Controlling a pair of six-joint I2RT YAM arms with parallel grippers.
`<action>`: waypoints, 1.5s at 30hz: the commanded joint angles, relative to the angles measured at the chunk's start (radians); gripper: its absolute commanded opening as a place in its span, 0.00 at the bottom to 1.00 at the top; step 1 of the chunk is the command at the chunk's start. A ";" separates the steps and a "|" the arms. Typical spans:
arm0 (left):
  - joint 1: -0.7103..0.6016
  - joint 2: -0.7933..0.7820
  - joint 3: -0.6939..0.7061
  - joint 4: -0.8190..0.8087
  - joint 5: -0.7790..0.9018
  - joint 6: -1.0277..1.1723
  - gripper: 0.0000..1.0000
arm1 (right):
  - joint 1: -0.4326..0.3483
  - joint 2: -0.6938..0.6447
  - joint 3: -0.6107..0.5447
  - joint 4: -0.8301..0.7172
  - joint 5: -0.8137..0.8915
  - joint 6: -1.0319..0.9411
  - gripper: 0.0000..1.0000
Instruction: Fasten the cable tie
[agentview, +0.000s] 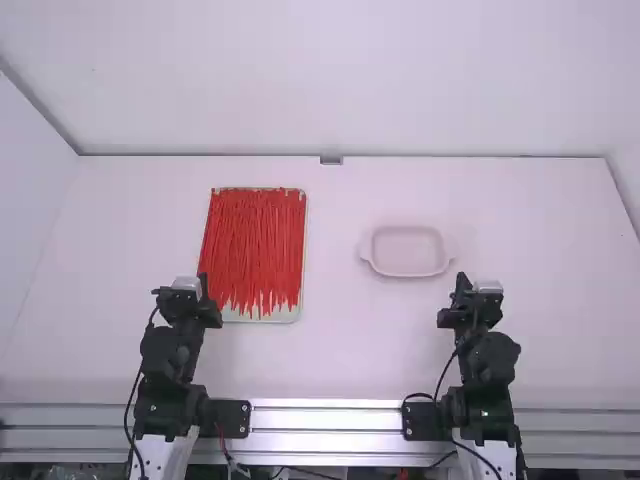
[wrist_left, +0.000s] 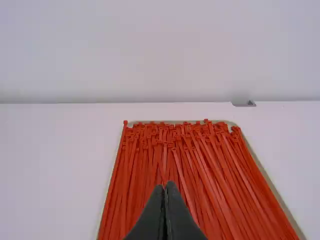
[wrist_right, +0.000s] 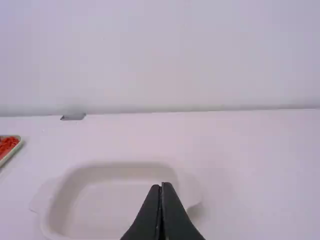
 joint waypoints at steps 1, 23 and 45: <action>0.000 0.000 0.000 0.000 0.000 0.000 0.00 | 0.000 0.000 0.000 -0.001 0.001 -0.002 0.00; -0.014 0.221 0.126 0.016 0.051 -0.002 0.19 | 0.032 0.224 0.101 0.053 -0.033 0.018 0.19; -0.046 0.778 0.524 -0.033 0.132 -0.033 0.61 | 0.066 0.785 0.486 -0.034 -0.105 0.081 0.61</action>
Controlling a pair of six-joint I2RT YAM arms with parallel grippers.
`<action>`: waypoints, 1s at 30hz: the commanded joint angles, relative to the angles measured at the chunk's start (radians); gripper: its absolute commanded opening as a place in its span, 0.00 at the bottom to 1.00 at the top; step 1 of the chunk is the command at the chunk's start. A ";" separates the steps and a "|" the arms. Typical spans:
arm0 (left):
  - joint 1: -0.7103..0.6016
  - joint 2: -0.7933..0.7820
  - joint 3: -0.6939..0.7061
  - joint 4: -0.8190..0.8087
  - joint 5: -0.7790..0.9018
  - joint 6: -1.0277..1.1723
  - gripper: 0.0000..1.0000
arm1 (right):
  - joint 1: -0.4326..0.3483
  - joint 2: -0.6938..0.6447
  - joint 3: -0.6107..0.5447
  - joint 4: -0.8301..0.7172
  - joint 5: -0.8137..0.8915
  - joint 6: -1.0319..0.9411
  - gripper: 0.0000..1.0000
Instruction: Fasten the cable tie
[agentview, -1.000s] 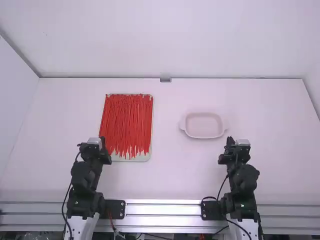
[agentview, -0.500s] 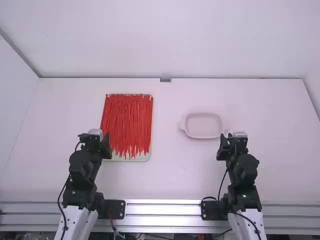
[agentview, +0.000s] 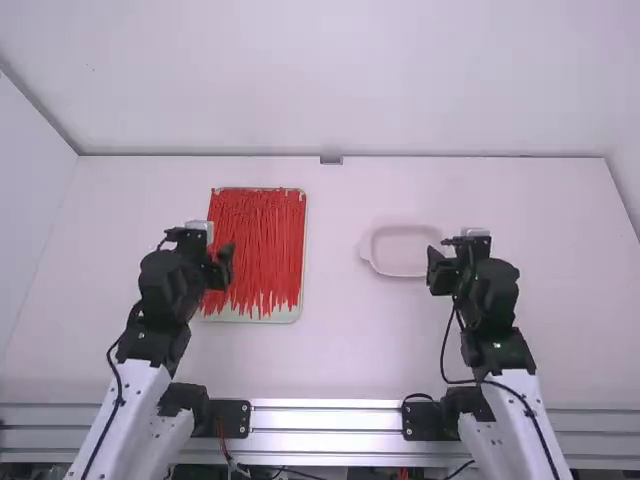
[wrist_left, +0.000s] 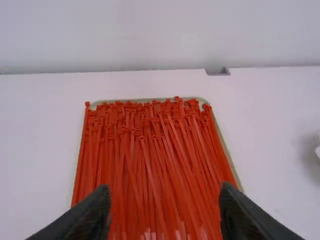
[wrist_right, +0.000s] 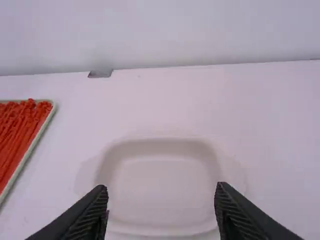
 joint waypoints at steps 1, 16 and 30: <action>-0.012 0.059 0.064 0.002 0.029 -0.005 0.62 | 0.008 0.066 0.070 -0.001 -0.013 0.017 0.62; -0.031 0.449 0.320 -0.001 0.084 -0.019 0.87 | 0.036 0.394 0.273 -0.004 -0.069 0.075 0.88; -0.039 0.786 0.724 -0.261 0.019 0.024 0.98 | 0.049 0.537 0.362 -0.005 -0.091 0.116 0.98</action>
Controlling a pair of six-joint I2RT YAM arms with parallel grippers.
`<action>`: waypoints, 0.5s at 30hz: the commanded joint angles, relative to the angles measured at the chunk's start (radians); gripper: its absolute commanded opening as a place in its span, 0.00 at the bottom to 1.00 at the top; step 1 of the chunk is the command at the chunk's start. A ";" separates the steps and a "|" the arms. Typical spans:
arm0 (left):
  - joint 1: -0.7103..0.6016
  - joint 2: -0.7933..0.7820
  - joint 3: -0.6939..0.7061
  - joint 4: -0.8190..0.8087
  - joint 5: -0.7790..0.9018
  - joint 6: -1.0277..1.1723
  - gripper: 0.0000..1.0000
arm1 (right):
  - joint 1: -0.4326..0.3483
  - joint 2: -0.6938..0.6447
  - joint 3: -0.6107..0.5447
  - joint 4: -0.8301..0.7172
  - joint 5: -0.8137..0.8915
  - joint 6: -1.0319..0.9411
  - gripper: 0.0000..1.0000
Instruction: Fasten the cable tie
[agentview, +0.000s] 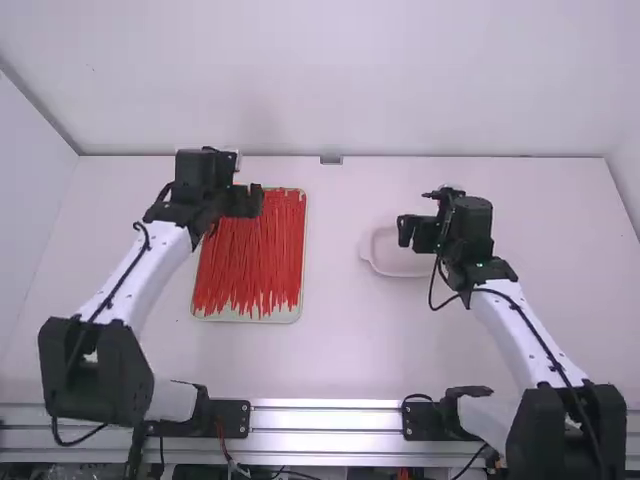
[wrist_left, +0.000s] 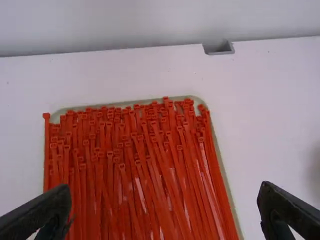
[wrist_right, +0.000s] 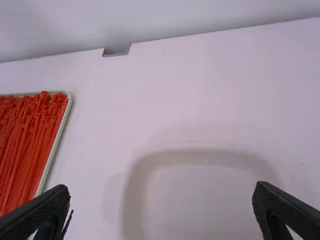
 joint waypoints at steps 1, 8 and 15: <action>-0.013 0.058 0.074 -0.024 -0.012 0.018 0.99 | 0.006 0.014 0.044 -0.001 -0.005 0.009 0.99; -0.013 0.152 0.162 -0.045 -0.012 0.015 0.99 | 0.006 0.016 0.045 -0.002 -0.006 0.010 0.99; -0.013 0.220 0.206 -0.030 -0.057 0.012 0.99 | 0.042 0.016 0.045 0.007 0.003 0.006 0.99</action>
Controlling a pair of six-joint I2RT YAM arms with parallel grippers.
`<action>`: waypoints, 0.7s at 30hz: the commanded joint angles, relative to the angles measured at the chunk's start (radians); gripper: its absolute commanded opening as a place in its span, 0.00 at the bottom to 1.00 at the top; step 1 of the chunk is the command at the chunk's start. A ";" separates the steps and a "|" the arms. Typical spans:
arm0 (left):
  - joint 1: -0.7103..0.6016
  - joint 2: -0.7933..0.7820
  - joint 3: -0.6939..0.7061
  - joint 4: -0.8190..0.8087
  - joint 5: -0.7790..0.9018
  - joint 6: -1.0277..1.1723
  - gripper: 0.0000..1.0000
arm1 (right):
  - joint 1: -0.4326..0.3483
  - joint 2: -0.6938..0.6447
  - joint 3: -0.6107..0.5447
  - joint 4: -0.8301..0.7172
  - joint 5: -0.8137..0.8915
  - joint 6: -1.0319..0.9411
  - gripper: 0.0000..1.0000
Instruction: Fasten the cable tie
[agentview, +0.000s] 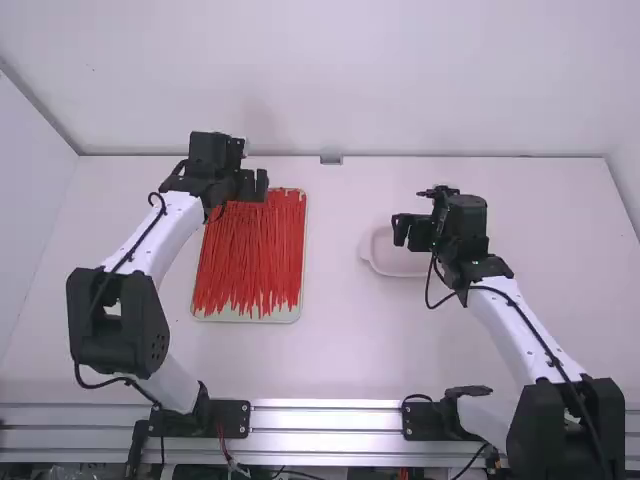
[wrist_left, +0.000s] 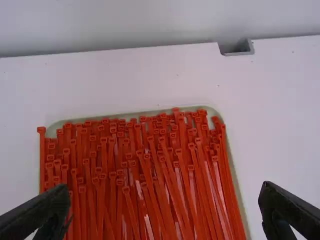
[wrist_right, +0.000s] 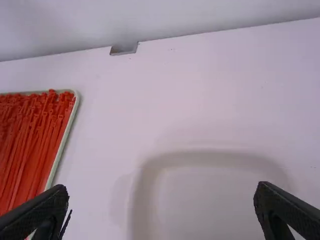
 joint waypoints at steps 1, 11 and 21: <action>-0.011 0.024 0.037 0.001 -0.032 0.012 0.99 | 0.011 0.005 0.034 0.010 0.001 -0.001 0.99; 0.014 0.121 0.063 0.037 -0.046 -0.033 0.99 | 0.008 0.005 0.034 0.014 -0.003 0.002 0.99; 0.015 0.191 0.134 -0.055 -0.077 -0.038 0.99 | 0.010 0.005 0.034 0.005 -0.006 0.003 0.99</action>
